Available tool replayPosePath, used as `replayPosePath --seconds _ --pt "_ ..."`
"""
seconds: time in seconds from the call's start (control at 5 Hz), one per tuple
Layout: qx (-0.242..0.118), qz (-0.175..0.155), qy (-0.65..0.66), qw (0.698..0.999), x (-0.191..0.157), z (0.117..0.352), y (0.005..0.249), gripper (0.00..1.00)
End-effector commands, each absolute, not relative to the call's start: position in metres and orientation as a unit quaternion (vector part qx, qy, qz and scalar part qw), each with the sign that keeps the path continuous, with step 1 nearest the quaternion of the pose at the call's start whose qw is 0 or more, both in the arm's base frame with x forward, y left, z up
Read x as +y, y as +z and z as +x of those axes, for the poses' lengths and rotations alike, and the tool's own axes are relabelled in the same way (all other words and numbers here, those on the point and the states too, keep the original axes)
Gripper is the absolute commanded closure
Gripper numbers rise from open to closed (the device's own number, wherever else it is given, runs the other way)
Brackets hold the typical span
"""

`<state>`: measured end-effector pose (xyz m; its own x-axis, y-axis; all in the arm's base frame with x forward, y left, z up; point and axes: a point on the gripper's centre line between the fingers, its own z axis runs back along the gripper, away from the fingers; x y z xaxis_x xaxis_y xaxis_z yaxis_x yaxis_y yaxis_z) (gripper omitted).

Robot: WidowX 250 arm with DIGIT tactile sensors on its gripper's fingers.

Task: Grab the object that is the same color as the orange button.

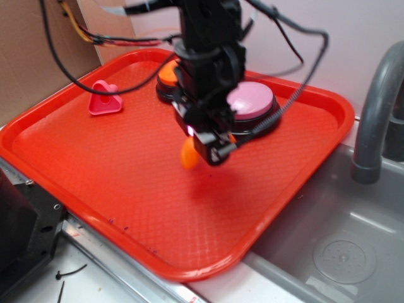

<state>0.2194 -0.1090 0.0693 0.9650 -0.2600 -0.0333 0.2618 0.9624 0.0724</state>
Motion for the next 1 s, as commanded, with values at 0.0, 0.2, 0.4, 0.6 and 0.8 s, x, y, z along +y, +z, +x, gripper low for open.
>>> replayPosePath --seconds 0.0,0.2,0.4,0.6,0.8 --pt "-0.001 0.021 -0.059 0.998 -0.078 0.202 0.158 1.0" --pt "0.009 -0.002 -0.036 0.999 -0.054 0.198 0.187 1.0" --pt "0.001 -0.036 0.002 0.999 -0.028 0.19 0.211 1.0" --pt "-0.013 -0.036 0.033 0.999 -0.011 0.185 0.221 1.0" --pt "-0.009 -0.031 0.017 0.999 -0.008 0.19 0.22 1.0"
